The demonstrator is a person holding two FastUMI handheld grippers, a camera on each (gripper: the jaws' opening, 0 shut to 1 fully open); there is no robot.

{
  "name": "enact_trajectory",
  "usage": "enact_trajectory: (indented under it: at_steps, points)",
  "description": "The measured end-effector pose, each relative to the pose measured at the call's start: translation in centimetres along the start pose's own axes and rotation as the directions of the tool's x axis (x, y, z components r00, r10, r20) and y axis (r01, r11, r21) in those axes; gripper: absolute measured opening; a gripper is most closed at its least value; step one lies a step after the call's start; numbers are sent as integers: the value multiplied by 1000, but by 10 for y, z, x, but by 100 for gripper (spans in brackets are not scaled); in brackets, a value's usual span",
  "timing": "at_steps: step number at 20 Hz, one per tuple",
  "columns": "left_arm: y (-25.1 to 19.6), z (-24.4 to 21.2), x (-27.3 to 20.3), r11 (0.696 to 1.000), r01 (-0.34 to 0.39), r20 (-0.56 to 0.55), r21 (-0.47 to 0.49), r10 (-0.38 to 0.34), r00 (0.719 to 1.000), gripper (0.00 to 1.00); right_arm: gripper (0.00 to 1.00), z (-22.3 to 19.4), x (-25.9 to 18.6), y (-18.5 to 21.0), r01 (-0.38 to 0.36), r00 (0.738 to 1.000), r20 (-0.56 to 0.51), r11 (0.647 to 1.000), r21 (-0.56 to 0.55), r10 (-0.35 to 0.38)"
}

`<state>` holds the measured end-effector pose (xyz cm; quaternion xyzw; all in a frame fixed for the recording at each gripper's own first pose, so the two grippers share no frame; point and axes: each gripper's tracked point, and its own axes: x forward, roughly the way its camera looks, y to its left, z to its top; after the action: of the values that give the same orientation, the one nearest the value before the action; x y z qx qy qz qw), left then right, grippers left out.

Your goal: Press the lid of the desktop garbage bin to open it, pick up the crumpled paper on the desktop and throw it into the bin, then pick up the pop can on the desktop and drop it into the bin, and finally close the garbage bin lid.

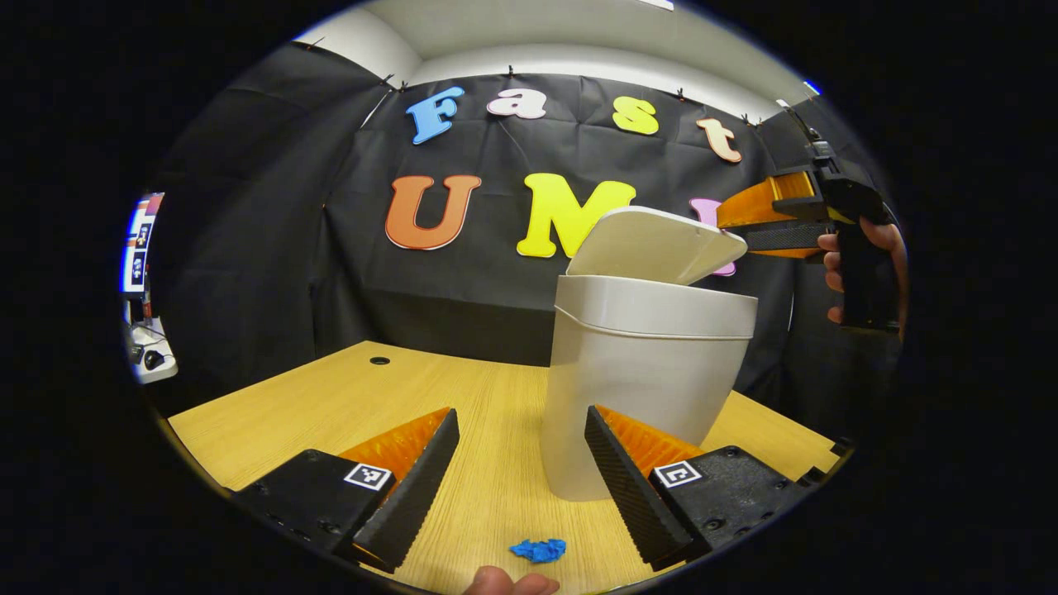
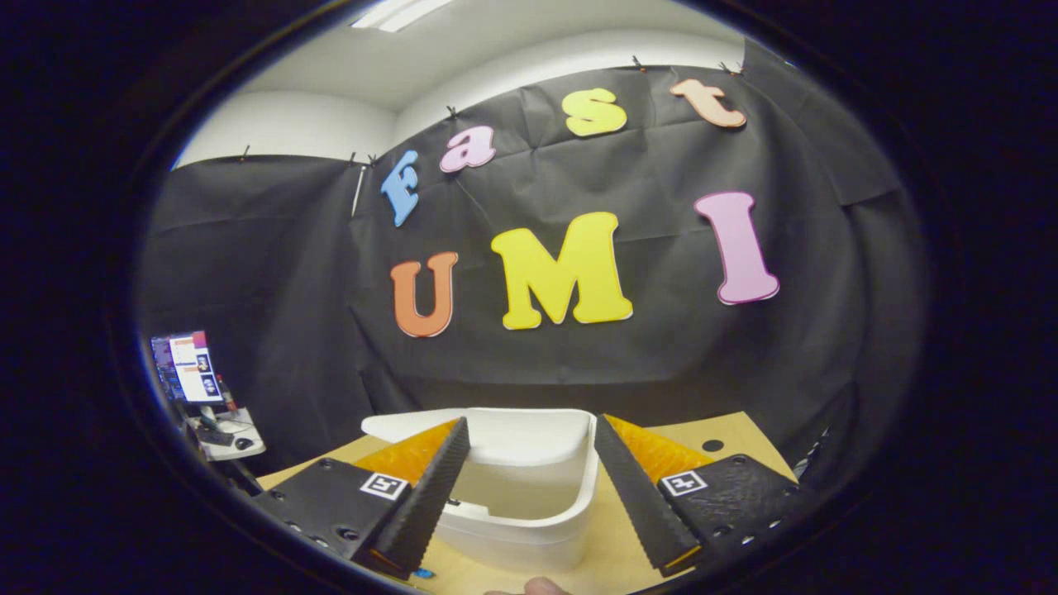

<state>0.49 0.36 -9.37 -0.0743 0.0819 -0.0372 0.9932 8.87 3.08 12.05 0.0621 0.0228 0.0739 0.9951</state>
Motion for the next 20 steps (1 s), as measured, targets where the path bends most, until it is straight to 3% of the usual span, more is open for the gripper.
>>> enact_trajectory:
  at_steps: [5, 6, 7, 8, 10, 12, 14, 16, 20]
  points:
    - [-2, -1, -2, 999, -12, 4, 50, 12, 1000, 96, 96, -9, -13, -7, 14, 999, 40, 999, -39, -12]
    - [-4, -3, -2, 999, -10, 2, 50, 10, 1000, 97, 92, -13, -18, -7, 17, 999, 48, 999, -42, -15]
    - [-6, -6, -3, 999, -8, -2, 47, 8, 1000, 97, 96, -18, -22, -7, 15, 998, 59, 999, -39, -12]
    - [-8, -8, -3, 999, -7, -9, 44, 7, 1000, 97, 93, -26, -27, -5, 7, 998, 62, 999, -35, -5]
    - [-11, -16, -5, 999, -11, -36, 39, 12, 999, 97, 99, -46, -37, -7, 4, 999, 48, 1000, -30, -3]
    - [-16, -16, -9, 999, -5, -42, 34, 6, 999, 97, 93, -58, -47, -12, 9, 999, 51, 1000, -30, -8]
    - [-16, -18, -11, 1000, -8, -45, 30, 9, 999, 97, 96, -68, -56, -19, 21, 997, 73, 999, -39, -18]
    - [-14, -25, -14, 999, -17, -57, 29, 19, 998, 97, 92, -83, -63, -24, 13, 997, 82, 998, -54, -8]
    - [-17, -51, -20, 999, -14, -112, 34, 18, 994, 97, 96, -113, -79, -37, 3, 997, 75, 1000, -24, -1]
